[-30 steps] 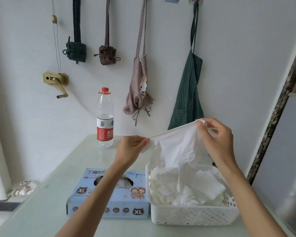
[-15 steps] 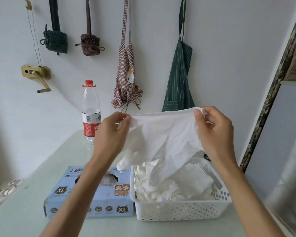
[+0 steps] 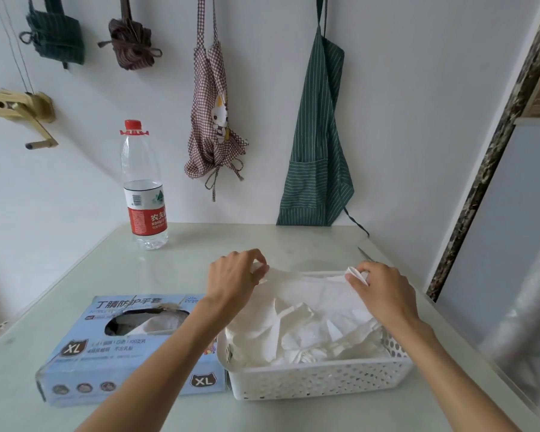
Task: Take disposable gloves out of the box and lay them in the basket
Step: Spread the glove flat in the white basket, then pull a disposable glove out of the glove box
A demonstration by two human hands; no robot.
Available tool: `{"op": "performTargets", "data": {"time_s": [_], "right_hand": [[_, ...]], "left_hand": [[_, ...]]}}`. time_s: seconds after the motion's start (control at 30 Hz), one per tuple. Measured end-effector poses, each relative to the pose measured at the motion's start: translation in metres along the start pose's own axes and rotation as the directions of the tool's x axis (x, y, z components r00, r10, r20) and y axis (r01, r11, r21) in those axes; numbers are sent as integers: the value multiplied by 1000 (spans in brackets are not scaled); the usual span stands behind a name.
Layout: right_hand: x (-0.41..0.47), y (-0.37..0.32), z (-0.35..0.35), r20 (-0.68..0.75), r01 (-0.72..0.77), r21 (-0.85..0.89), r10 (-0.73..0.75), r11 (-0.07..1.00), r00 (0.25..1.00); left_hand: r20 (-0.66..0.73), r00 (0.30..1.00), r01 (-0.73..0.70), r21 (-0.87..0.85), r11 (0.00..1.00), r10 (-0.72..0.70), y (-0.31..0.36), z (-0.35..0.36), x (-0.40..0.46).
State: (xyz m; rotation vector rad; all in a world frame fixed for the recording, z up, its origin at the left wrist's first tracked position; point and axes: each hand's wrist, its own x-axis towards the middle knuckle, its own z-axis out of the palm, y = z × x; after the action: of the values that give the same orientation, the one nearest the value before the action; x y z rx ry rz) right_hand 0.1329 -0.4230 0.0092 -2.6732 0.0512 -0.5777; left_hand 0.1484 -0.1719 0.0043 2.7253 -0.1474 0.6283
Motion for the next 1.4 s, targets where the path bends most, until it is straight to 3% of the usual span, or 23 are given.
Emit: {"op": "performTargets", "data": {"time_s": [0.2, 0.3, 0.37, 0.47, 0.6, 0.73, 0.83, 0.9, 1.0, 1.13, 1.2, 1.33, 1.4], "right_hand": [[2, -6, 6, 15, 58, -61, -57, 996, 998], [1, -4, 5, 18, 68, -46, -67, 997, 998], [-3, -2, 2, 29, 66, -34, -65, 997, 997], [-8, 2, 0, 68, 90, -46, -86, 995, 994], [-12, 3, 1, 80, 99, -65, -94, 993, 992], [-14, 3, -4, 39, 111, -107, -108, 988, 993], [-20, -3, -13, -48, 209, 45, -206, 977, 977], [-30, -13, -19, 89, 270, 276, -304, 923, 948], [-50, -24, -19, 391, 214, 484, -428, 849, 815], [-59, -22, -11, 413, 158, 533, -419, 831, 808], [-60, -22, -11, 420, 164, 517, -416, 840, 807], [-63, -24, -14, 460, 180, 498, -434, 848, 775], [-63, -24, -15, 424, 189, 500, -429, 845, 797]], "left_hand": [[-104, 995, -22, -101, 995, 11, 3, -31, -16], [181, 982, -42, -79, 996, 56, -4, -48, -33], [403, 912, -70, -19, 997, 71, -9, -55, -41], [533, 839, -117, -22, 993, 111, -13, -58, -44], [549, 825, -136, -36, 990, 133, -10, -63, -39], [496, 864, -114, 23, 993, 88, -7, -70, -37], [544, 835, -99, 14, 995, 76, 0, -70, -44], [593, 802, -124, 45, 991, 74, 2, -69, -47], [634, 766, -131, -2, 991, 102, 3, -70, -48], [643, 752, -102, -101, 990, 143, 8, -73, -43], [625, 772, -92, -73, 993, 117, 6, -78, -39], [539, 841, -168, 188, 968, 42, -11, -83, -32], [435, 899, -174, 248, 953, 52, -16, -80, -36]]}}
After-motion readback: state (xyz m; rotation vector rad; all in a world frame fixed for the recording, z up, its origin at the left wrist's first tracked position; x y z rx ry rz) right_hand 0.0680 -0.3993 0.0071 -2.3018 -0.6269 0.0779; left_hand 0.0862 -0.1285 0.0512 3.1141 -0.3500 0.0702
